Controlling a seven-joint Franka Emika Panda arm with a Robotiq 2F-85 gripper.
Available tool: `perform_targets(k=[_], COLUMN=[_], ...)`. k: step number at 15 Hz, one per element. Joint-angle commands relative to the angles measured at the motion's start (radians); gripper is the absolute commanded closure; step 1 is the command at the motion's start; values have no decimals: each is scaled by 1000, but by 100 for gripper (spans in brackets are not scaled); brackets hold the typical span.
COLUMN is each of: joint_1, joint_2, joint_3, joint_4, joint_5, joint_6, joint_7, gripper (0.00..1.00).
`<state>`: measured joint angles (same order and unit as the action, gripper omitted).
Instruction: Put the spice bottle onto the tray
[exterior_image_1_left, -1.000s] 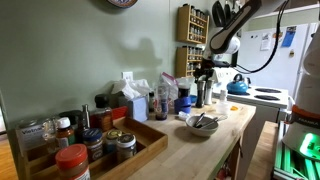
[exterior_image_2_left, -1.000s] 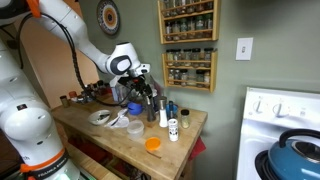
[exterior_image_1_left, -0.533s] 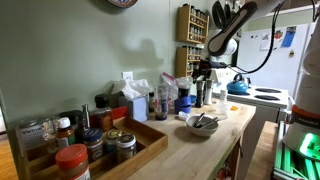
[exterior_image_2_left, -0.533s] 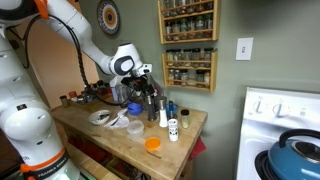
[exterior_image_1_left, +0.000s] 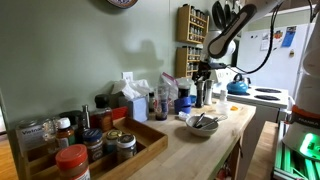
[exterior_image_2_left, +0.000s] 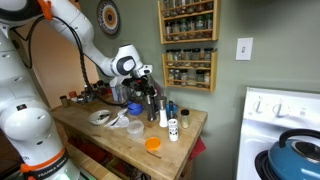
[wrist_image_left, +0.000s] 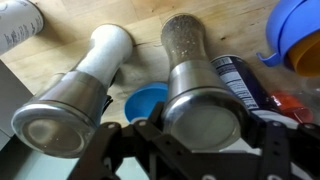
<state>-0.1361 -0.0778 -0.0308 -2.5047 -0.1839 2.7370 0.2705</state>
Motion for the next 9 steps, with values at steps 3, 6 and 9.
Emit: perform_targets(k=[3,6,9], joint_1=[100,151,206], joint_2=[-195,-288,-351], joint_3=[-4,7,26], joint_4=[29,90,149], joint_5=[272,307,320], joint_6=[-258,-450,-605], joint_7=[-234,-303,-361], gripper=[58,58,58])
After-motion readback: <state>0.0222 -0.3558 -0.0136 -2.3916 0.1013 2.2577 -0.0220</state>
